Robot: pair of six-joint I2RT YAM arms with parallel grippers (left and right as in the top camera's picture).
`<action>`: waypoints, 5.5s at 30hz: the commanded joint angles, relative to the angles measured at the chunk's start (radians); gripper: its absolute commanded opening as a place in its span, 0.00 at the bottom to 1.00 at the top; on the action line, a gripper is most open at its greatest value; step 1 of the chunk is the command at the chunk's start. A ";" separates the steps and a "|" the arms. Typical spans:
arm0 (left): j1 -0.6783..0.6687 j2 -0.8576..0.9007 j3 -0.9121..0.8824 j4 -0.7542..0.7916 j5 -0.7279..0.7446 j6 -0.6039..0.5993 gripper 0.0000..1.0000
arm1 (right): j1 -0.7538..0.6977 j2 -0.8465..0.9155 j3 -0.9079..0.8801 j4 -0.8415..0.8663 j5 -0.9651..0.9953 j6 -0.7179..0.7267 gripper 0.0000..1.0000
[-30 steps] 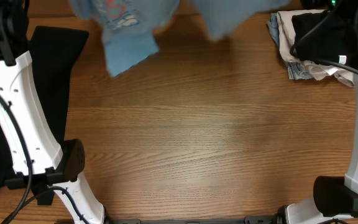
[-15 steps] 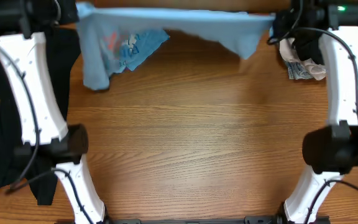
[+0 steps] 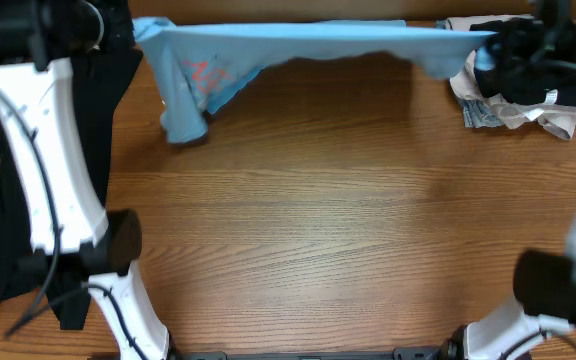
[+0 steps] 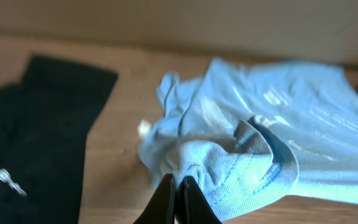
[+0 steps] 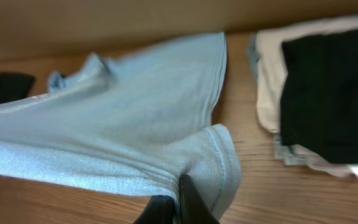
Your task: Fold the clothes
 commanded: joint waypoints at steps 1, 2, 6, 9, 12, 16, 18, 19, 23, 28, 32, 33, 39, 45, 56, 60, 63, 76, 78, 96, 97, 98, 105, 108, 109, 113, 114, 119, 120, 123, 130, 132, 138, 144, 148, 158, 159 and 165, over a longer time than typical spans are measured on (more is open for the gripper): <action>0.047 -0.184 0.021 0.023 -0.178 -0.011 0.04 | -0.110 -0.171 0.023 -0.020 0.103 0.001 0.04; 0.047 -0.214 0.021 0.026 -0.202 -0.011 0.04 | -0.123 -0.201 0.023 -0.029 0.103 0.001 0.04; 0.047 -0.332 0.021 0.035 -0.286 -0.011 0.04 | -0.167 -0.319 0.023 -0.057 0.102 0.009 0.04; 0.047 -0.424 0.021 0.035 -0.317 -0.011 0.04 | -0.181 -0.407 0.023 -0.071 0.103 0.009 0.04; 0.047 -0.509 0.021 0.047 -0.340 -0.011 0.04 | -0.181 -0.484 0.023 -0.068 0.103 0.009 0.04; 0.047 -0.555 0.021 0.092 -0.391 -0.011 0.04 | -0.181 -0.536 0.023 -0.041 0.116 0.008 0.04; 0.047 -0.546 0.021 0.109 -0.391 -0.011 0.04 | -0.181 -0.530 0.022 -0.027 0.118 0.008 0.04; 0.047 -0.538 0.021 0.118 -0.391 -0.011 0.04 | -0.181 -0.521 0.022 -0.022 0.118 0.008 0.04; 0.047 -0.475 0.021 0.160 -0.391 -0.003 0.04 | -0.181 -0.460 0.022 0.003 0.116 0.008 0.04; 0.047 -0.315 0.021 0.285 -0.394 0.005 0.04 | -0.170 -0.304 0.022 0.112 0.103 0.004 0.04; 0.047 -0.209 0.021 0.420 -0.403 0.012 0.04 | -0.160 -0.193 0.022 0.227 0.097 0.010 0.04; 0.047 -0.188 0.021 0.457 -0.401 0.012 0.04 | -0.156 -0.174 0.023 0.252 0.095 0.016 0.04; 0.036 -0.141 0.021 0.641 -0.296 0.011 0.04 | -0.133 -0.135 0.027 0.420 0.095 0.080 0.04; 0.011 -0.143 0.020 0.476 -0.213 0.013 0.04 | -0.133 -0.135 0.041 0.327 0.073 0.099 0.04; -0.154 0.055 0.017 0.276 0.163 0.061 0.16 | -0.133 -0.131 0.039 0.113 0.074 0.083 0.04; -0.277 0.175 0.017 0.277 0.175 0.076 0.22 | -0.134 -0.130 0.035 0.085 0.077 0.079 0.04; -0.372 0.264 0.017 0.278 0.175 0.096 0.23 | -0.134 -0.125 0.035 0.063 0.077 0.079 0.04; -0.692 0.554 0.017 0.327 0.174 0.102 0.08 | -0.134 -0.078 0.021 -0.004 0.085 0.076 0.04; -0.726 0.584 0.017 0.330 0.173 0.102 0.05 | -0.134 -0.072 0.021 -0.011 0.085 0.075 0.04; -0.817 0.731 0.000 0.305 0.114 0.101 0.04 | -0.134 -0.024 -0.024 -0.072 0.080 0.077 0.04; -0.817 0.737 0.000 0.309 0.115 0.101 0.04 | -0.134 -0.024 -0.036 -0.075 0.080 0.077 0.04; -0.817 0.741 0.000 0.312 0.115 0.101 0.04 | -0.134 -0.024 -0.045 -0.076 0.080 0.077 0.04; -0.819 0.780 -0.002 0.373 0.115 0.101 0.04 | -0.134 -0.024 -0.130 -0.076 0.080 0.076 0.04; -0.819 0.789 -0.003 0.409 0.116 0.097 0.04 | -0.134 -0.024 -0.153 -0.074 0.080 0.077 0.04; -0.819 0.789 -0.008 0.422 0.116 0.097 0.04 | -0.134 -0.024 -0.157 -0.072 0.080 0.076 0.04; -0.819 0.789 -0.020 0.462 0.114 0.100 0.04 | -0.134 -0.024 -0.167 -0.065 0.080 0.077 0.04; -0.819 0.789 -0.022 0.467 0.114 0.102 0.04 | -0.134 -0.024 -0.167 -0.064 0.080 0.077 0.04; -0.821 0.789 -0.035 0.460 0.056 0.106 0.04 | -0.134 -0.024 -0.167 -0.065 0.080 0.077 0.04; -0.822 0.789 -0.041 0.457 0.027 0.106 0.04 | -0.134 -0.024 -0.167 -0.066 0.080 0.077 0.04; -0.824 0.789 -0.067 0.454 -0.042 0.105 0.04 | -0.134 -0.024 -0.167 -0.066 0.080 0.077 0.04; -0.815 0.789 -0.103 0.327 -0.319 0.103 0.04 | -0.134 -0.024 -0.167 -0.072 0.080 0.077 0.04; -0.802 0.787 -0.103 0.267 -0.424 0.098 0.04 | -0.134 -0.024 -0.167 -0.072 0.080 0.077 0.04; -0.718 0.781 -0.102 0.031 -0.550 0.031 0.04 | -0.134 -0.024 -0.167 -0.088 0.080 0.080 0.04; -0.557 0.742 -0.078 -0.108 -0.507 -0.066 0.04 | -0.134 -0.024 -0.167 -0.148 0.057 0.084 0.04; -0.471 0.662 -0.078 -0.108 -0.448 -0.102 0.04 | -0.134 -0.024 -0.167 -0.204 0.054 0.084 0.04; -0.336 0.381 -0.078 -0.108 -0.314 -0.061 0.04 | -0.132 -0.027 -0.180 -0.267 0.053 0.114 0.04; -0.335 0.366 -0.078 -0.108 -0.289 -0.056 0.04 | -0.132 -0.032 -0.196 -0.264 0.050 0.114 0.04; -0.349 0.358 -0.089 -0.108 -0.210 0.014 0.04 | -0.127 -0.084 -0.368 -0.203 0.050 0.114 0.04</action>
